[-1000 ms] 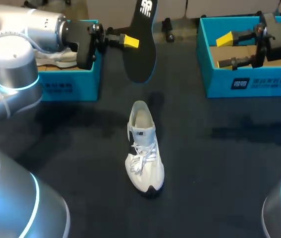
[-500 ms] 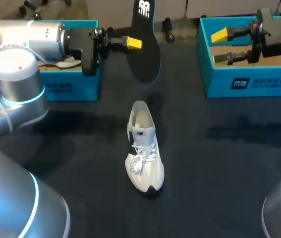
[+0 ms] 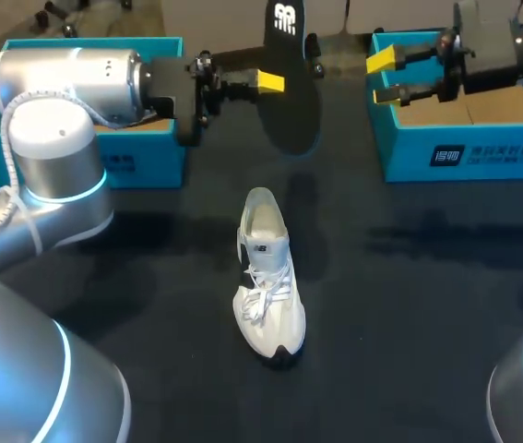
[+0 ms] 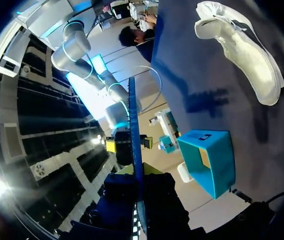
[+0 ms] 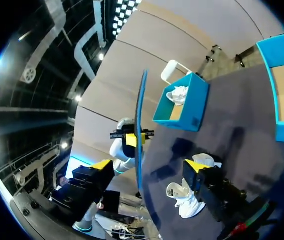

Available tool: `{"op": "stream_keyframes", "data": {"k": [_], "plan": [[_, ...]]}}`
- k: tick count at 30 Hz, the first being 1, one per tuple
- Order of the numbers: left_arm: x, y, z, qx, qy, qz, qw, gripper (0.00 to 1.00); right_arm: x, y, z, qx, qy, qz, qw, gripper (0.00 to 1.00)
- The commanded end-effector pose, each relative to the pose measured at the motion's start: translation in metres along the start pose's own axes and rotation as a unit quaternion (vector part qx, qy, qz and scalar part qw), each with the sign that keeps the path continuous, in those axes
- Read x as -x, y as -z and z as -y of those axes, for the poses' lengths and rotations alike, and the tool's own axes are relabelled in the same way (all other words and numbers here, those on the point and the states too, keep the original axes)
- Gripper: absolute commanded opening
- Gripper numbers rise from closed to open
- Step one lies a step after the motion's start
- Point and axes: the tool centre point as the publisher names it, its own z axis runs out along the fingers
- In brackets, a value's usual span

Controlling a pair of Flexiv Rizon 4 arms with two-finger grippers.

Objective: Take the shoe out of the shoebox, open the shoe tongue, remove and reinsert the insole, then place the shoe into the shoebox

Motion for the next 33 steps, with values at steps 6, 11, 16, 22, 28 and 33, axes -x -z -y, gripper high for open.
{"op": "stream_keyframes", "data": {"k": [6,11,16,22,28,33], "plan": [[0.001,-0.02,-0.002,0.013,0.002,0.003,1.0,0.0,0.005,-0.024,-0.01,-0.015,0.001,-0.009,1.0,0.37],[0.0,-0.028,-0.005,0.018,0.0,0.002,1.0,0.0,0.004,-0.03,-0.012,-0.018,0.003,-0.014,1.0,0.34],[-0.002,-0.034,-0.007,0.021,0.0,-0.001,1.0,0.0,0.004,-0.033,-0.009,-0.018,0.004,-0.016,1.0,0.34],[-0.004,-0.042,-0.008,0.02,0.001,-0.004,1.0,0.0,0.003,-0.038,-0.006,-0.017,0.003,-0.02,1.0,0.34],[-0.007,-0.052,-0.012,0.022,-0.001,-0.009,1.0,0.0,0.002,-0.044,-0.006,-0.022,0.005,-0.026,0.999,0.34],[-0.011,-0.058,-0.014,0.02,-0.001,-0.013,1.0,0.0,0.002,-0.046,-0.006,-0.023,0.006,-0.03,0.999,0.43]]}}
